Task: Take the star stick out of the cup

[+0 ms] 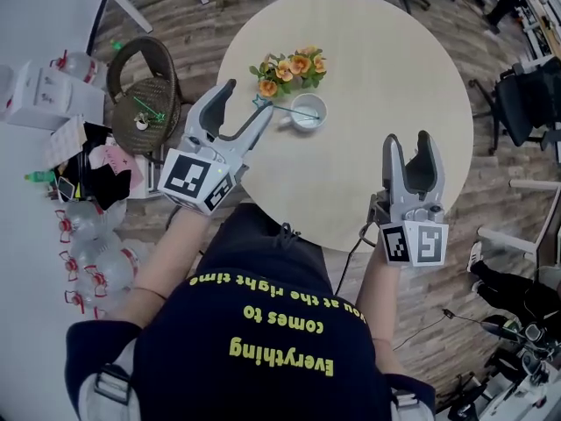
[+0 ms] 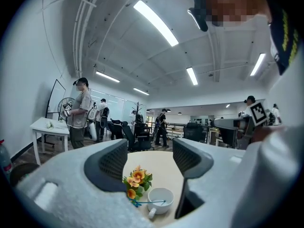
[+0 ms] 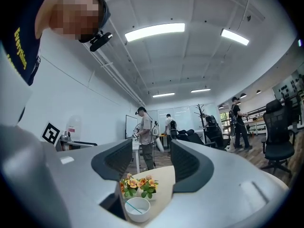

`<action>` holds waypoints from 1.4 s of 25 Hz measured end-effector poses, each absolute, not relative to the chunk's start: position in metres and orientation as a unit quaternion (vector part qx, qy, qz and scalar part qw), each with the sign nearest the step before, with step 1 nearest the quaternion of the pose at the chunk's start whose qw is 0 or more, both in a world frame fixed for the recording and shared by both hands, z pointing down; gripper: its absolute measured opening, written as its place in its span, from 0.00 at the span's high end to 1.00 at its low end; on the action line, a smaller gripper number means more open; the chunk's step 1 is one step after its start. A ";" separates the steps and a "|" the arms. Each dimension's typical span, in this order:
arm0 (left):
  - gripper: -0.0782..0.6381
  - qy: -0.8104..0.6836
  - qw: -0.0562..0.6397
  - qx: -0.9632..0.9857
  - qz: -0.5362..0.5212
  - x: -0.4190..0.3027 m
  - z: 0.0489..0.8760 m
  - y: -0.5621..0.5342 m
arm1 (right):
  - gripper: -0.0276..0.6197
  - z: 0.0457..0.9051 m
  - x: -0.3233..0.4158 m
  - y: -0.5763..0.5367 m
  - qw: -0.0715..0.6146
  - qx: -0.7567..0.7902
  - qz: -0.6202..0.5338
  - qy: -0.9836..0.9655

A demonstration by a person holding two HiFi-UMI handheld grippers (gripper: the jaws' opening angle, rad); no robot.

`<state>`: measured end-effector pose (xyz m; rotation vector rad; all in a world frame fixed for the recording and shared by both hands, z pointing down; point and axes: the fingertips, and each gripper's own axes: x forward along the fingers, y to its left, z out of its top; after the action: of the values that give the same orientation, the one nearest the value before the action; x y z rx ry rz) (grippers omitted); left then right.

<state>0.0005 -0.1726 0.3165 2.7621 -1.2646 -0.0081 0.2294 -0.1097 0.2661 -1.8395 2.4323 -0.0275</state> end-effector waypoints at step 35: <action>0.51 -0.377 0.096 0.921 0.032 -0.015 0.370 -0.223 | 0.63 0.298 0.176 -0.152 0.031 -0.600 -0.026 0.799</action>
<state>-0.0148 -0.2227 0.3701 2.7270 -1.1168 0.0942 0.1762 -0.1524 0.2983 -1.8473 2.4615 -0.0808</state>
